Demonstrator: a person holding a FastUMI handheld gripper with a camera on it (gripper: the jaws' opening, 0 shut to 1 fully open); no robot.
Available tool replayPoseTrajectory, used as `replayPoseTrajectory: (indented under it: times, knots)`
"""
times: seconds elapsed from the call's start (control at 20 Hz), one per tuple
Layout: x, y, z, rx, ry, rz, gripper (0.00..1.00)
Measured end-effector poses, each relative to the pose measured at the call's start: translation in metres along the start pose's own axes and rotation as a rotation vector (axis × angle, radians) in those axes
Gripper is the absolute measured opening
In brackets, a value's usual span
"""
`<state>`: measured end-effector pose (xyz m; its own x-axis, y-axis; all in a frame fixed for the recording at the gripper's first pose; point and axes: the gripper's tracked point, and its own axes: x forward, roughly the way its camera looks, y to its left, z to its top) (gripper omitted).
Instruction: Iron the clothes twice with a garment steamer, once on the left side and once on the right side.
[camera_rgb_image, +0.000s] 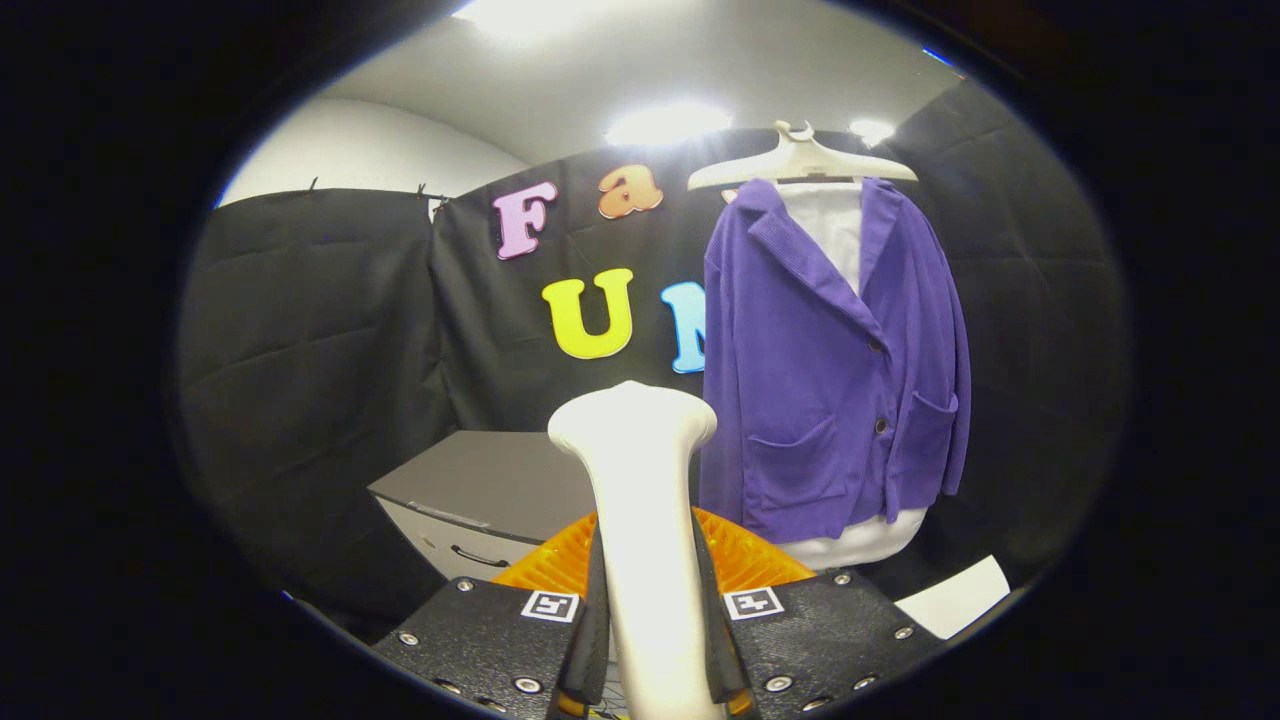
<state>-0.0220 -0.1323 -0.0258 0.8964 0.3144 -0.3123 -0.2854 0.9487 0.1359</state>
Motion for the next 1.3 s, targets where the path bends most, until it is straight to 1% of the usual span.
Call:
replayPoseTrajectory:
  times: [0.15, 0.35, 0.5, 0.9, 1.3]
  knots:
    - [-0.021, 0.013, 0.021, -0.02, -0.046, 0.03, 0.38]
    - [-0.028, 0.018, 0.032, -0.026, -0.063, 0.01, 0.38]
    - [-0.023, 0.022, 0.036, -0.033, -0.066, -0.012, 0.38]
    - [0.015, 0.047, 0.043, -0.061, -0.062, -0.062, 0.38]
    - [0.031, 0.073, 0.042, -0.093, -0.058, -0.059, 0.38]
